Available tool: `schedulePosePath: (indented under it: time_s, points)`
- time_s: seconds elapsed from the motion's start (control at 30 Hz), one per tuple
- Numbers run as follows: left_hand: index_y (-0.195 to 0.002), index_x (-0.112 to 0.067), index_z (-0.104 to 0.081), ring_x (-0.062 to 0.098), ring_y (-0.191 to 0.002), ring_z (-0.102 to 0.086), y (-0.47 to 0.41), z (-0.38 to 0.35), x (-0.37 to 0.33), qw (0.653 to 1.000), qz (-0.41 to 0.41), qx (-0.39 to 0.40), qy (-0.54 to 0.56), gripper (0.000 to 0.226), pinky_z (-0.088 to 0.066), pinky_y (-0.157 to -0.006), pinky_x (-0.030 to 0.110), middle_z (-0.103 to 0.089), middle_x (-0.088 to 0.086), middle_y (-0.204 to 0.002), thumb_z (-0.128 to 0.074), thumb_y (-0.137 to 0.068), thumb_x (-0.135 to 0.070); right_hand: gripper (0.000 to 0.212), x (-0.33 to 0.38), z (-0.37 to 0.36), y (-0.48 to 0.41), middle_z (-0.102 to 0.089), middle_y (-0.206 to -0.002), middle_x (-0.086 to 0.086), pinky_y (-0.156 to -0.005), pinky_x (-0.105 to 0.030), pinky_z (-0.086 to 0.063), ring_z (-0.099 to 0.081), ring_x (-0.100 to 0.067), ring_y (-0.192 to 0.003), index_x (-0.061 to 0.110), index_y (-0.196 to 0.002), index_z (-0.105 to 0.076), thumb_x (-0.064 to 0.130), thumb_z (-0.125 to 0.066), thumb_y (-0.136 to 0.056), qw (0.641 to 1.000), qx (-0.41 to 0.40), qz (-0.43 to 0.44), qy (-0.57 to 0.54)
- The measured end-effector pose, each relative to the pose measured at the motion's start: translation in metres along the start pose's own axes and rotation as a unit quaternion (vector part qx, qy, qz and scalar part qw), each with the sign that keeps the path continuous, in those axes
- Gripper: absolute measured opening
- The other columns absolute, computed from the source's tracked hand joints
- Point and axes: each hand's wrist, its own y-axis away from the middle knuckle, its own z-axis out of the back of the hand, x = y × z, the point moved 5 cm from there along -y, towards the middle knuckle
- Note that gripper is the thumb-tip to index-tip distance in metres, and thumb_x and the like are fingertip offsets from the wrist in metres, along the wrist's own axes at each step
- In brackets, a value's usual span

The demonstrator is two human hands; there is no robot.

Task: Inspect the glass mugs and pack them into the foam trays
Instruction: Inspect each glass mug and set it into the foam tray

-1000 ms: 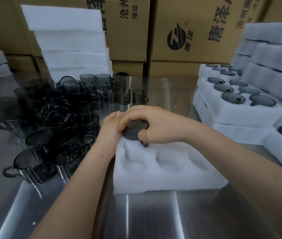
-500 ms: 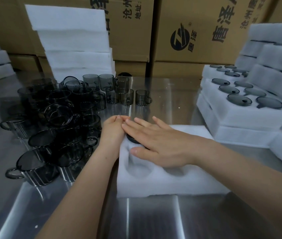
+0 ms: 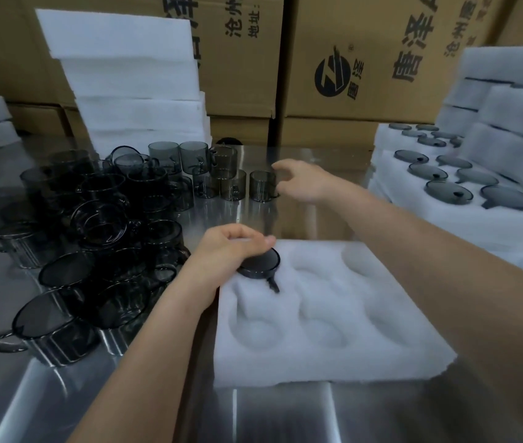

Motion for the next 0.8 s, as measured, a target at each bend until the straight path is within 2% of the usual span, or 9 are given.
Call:
schedulePosePath:
  time_s: [0.13,0.2,0.27,0.37,0.47,0.53,0.67,0.73,0.8]
  points:
    - [-0.072,-0.015,-0.073,0.012,-0.062,-0.069,0.000,0.003,-0.002,1.000,0.001,0.006,0.013,0.008,-0.055,-0.058,0.024,-0.074,0.005,-0.072,-0.079,-0.077,-0.015,0.063,-0.012,-0.019,-0.037,-0.033,-0.158,-0.005,-0.109,-0.030,-0.032,-0.037,-0.028,-0.139,0.029,-0.155,-0.022,0.023,-0.047,-0.098,0.998,0.037,-0.047,-0.015]
    - [-0.070,-0.014,-0.073,0.012,-0.061,-0.068,-0.001,0.002,-0.003,1.000,-0.002,0.008,0.011,0.009,-0.054,-0.057,0.024,-0.073,0.005,-0.071,-0.079,-0.077,-0.012,0.059,-0.015,-0.028,-0.047,-0.034,-0.157,-0.007,-0.109,-0.032,-0.033,-0.037,-0.030,-0.140,0.027,-0.155,-0.024,0.025,-0.045,-0.100,0.998,0.044,-0.055,-0.008]
    - [-0.066,-0.016,-0.074,0.010,-0.059,-0.068,-0.001,0.002,-0.005,1.000,-0.012,0.013,0.004,0.014,-0.053,-0.055,0.021,-0.073,0.004,-0.068,-0.079,-0.077,-0.010,0.052,-0.018,-0.032,-0.052,-0.039,-0.154,-0.009,-0.107,-0.034,-0.036,-0.041,-0.031,-0.136,0.023,-0.151,-0.033,0.026,-0.045,-0.100,0.998,0.023,-0.052,0.012]
    - [-0.060,-0.022,-0.075,0.011,-0.060,-0.068,-0.003,0.001,-0.006,1.000,-0.016,0.024,-0.007,0.021,-0.053,-0.055,0.022,-0.073,0.003,-0.067,-0.079,-0.076,-0.009,0.033,-0.021,-0.031,-0.050,-0.056,-0.134,-0.012,-0.091,-0.036,-0.046,-0.054,-0.033,-0.118,0.021,-0.130,-0.052,0.027,-0.051,-0.098,0.998,-0.033,-0.040,0.044]
    - [-0.062,-0.022,-0.076,0.012,-0.061,-0.068,-0.005,0.002,-0.006,0.999,-0.014,0.034,-0.014,0.017,-0.053,-0.057,0.025,-0.073,0.004,-0.068,-0.081,-0.073,-0.011,0.004,-0.022,-0.023,-0.044,-0.063,-0.114,-0.011,-0.077,-0.034,-0.044,-0.057,-0.032,-0.101,0.020,-0.097,-0.055,0.022,-0.058,-0.095,0.995,-0.076,-0.023,0.064]
    - [-0.064,-0.022,-0.076,0.012,-0.062,-0.069,-0.005,0.004,-0.006,0.999,-0.010,0.047,-0.026,0.013,-0.053,-0.057,0.024,-0.074,0.004,-0.070,-0.081,-0.072,-0.013,0.008,-0.024,-0.018,-0.037,-0.064,-0.108,-0.010,-0.075,-0.032,-0.042,-0.055,-0.030,-0.096,0.019,-0.089,-0.055,0.021,-0.061,-0.094,0.995,-0.079,-0.014,0.059]
    - [-0.070,-0.020,-0.077,0.013,-0.070,-0.070,-0.001,0.008,-0.007,0.997,-0.015,0.059,-0.056,0.007,-0.055,-0.068,0.028,-0.075,0.005,-0.076,-0.082,-0.071,-0.015,0.012,-0.031,-0.008,-0.012,-0.059,-0.084,0.000,-0.072,-0.033,-0.043,-0.058,-0.028,-0.089,0.018,-0.085,-0.054,0.021,-0.060,-0.094,0.995,-0.098,0.003,-0.028]
    - [-0.077,-0.020,-0.077,0.011,-0.076,-0.070,0.001,0.009,-0.011,0.996,-0.023,0.057,-0.066,0.007,-0.055,-0.075,0.023,-0.076,0.001,-0.081,-0.081,-0.074,-0.015,0.015,-0.034,-0.002,0.006,-0.062,-0.085,-0.001,-0.074,-0.041,-0.054,-0.065,-0.030,-0.085,0.020,-0.081,-0.052,0.020,-0.059,-0.095,0.987,-0.107,-0.009,-0.121]
    - [-0.084,-0.023,-0.076,0.004,-0.080,-0.069,0.003,0.010,-0.018,0.992,-0.061,0.028,-0.107,0.006,-0.051,-0.074,0.013,-0.076,-0.007,-0.083,-0.079,-0.079,-0.021,0.017,-0.035,0.004,0.027,-0.067,-0.092,-0.009,-0.077,-0.048,-0.059,-0.070,-0.032,-0.083,0.019,-0.081,-0.052,0.019,-0.060,-0.095,0.968,-0.120,-0.022,-0.220]
